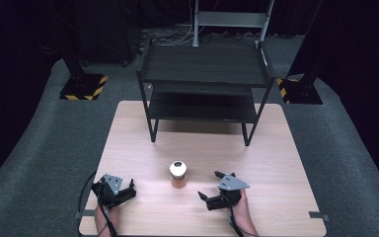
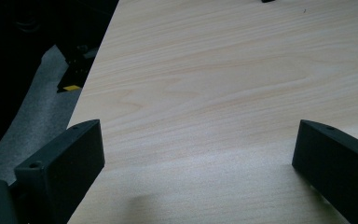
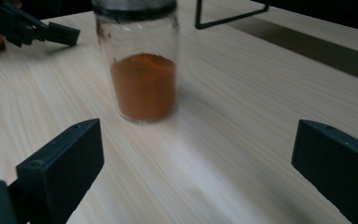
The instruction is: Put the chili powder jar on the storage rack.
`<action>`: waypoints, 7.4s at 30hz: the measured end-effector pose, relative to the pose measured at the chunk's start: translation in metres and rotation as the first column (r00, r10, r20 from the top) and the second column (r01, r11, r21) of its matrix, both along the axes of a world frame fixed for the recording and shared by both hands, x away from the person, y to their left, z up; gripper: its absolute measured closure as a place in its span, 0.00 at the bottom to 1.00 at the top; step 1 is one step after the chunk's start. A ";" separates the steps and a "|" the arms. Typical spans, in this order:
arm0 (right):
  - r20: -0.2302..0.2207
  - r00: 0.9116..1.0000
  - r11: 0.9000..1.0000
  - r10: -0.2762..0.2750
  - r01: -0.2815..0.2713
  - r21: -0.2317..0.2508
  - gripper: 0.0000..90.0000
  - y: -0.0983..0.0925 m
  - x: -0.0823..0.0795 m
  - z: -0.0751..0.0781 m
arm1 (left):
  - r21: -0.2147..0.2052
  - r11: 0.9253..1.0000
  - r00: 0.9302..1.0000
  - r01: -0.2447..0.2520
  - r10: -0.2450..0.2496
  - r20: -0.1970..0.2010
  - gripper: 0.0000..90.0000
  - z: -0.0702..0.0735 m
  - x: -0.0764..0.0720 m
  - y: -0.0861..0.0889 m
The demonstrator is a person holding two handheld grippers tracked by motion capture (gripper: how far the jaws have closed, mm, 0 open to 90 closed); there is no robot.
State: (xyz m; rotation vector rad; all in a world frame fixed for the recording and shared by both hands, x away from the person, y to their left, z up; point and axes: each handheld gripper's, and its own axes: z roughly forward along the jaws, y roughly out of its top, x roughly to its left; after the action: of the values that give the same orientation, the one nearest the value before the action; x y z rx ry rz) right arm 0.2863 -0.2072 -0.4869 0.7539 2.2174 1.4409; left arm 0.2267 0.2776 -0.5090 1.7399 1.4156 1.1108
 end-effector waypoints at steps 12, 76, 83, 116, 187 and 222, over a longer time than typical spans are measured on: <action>-0.059 0.993 0.992 0.105 -0.101 0.070 0.00 0.059 0.046 -0.010 | 0.001 1.000 1.000 0.004 -0.004 0.002 0.02 0.000 0.000 0.000; -0.021 0.989 0.988 -0.147 0.148 0.032 0.34 -0.019 0.021 0.015 | 0.000 1.000 1.000 0.007 -0.007 0.000 0.02 0.000 0.000 0.001; -0.018 0.966 0.966 -0.258 0.258 -0.009 0.34 -0.016 0.013 0.024 | 0.000 1.000 1.000 0.007 -0.007 0.000 0.02 0.000 0.000 0.001; 0.050 0.780 0.778 -0.624 0.626 -0.048 0.34 0.035 0.017 0.077 | -0.001 1.000 1.000 0.009 -0.009 0.000 0.02 0.000 0.000 0.001; 0.114 0.586 0.596 -0.802 0.797 0.094 0.34 0.087 0.120 0.137 | -0.011 1.000 1.000 0.014 -0.014 -0.006 0.02 0.001 -0.001 0.003; 0.049 0.578 0.580 -0.815 0.809 0.098 0.34 0.086 0.147 0.127 | -0.011 1.000 1.000 0.017 -0.017 -0.006 0.02 0.001 -0.001 0.003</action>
State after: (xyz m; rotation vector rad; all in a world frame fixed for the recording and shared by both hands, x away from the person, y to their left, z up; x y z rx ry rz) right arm 0.4329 -0.1211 -0.3601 1.4546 1.3795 1.0077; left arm 0.2256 0.2810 -0.5081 1.7461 1.4055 1.0880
